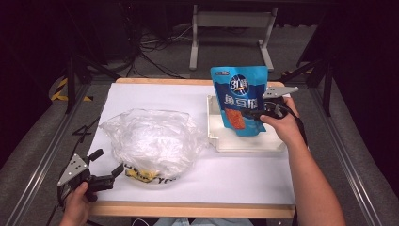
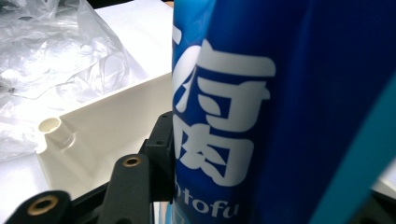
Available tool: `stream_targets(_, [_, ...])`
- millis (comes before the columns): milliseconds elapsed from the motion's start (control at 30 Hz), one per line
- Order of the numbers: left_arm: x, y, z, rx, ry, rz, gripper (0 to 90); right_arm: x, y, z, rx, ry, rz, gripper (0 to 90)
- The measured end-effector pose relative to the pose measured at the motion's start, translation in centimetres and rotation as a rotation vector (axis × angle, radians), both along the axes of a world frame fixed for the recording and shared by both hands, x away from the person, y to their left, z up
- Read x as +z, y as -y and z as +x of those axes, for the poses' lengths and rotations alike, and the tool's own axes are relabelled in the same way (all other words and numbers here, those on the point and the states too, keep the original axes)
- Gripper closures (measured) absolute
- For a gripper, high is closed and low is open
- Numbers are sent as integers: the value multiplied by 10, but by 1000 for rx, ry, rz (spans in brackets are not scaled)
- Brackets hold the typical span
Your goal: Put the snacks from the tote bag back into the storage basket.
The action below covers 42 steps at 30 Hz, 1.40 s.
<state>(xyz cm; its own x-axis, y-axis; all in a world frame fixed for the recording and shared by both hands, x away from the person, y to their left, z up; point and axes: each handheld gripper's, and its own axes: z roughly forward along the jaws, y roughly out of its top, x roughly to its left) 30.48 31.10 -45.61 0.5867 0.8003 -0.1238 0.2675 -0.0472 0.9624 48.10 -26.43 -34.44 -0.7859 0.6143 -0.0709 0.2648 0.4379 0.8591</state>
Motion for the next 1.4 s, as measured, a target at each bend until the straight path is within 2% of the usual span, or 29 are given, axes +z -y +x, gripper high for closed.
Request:
stream_targets(167, [0, 1, 0, 2, 0, -1, 2, -2, 7, 1, 15, -10, -4, 522])
stream_targets(300, [0, 1, 0, 2, -1, -1, 2, 0, 14, 5, 30, -40, -74, 495])
stream_targets(433, [-1, 1, 0, 4, 3, -7, 2, -2, 21, 7, 28, -55, -75, 473])
stream_targets(600, [0, 2, 0, -1, 2, -9, 2, -3, 27, 7, 32, -50, -90, 445])
stream_targets(667, [0, 3, -1, -5, 0, -3, 2, -1, 31, 7, 4, -46, -113, 374])
stream_targets(767, [1, 4, -1, -13, -1, 2, 2, -1, 37, 6, -8, -49, -124, 357])
stream_targets(867, [1, 4, -1, -11, 0, 1, 2, -2, 44, 3, -34, -50, -136, 302])
stream_targets(900, [1, 4, -1, -12, -1, 1, 2, -3, 45, 2, -47, -51, -132, 276])
stream_targets(1000, [1, 3, -1, -7, -5, 0, 2, -5, 50, -1, -73, -64, -54, 256])
stream_targets(1133, [1, 3, -1, -4, -6, 0, 2, -4, 49, -5, -79, -55, -50, 247])
stream_targets(1300, [1, 3, -1, -5, -6, 1, 2, 0, 50, -11, -96, -61, 13, 190])
stream_targets(1400, [0, 3, -1, -4, -1, -4, 2, 3, 52, -15, -108, -51, 26, 170])
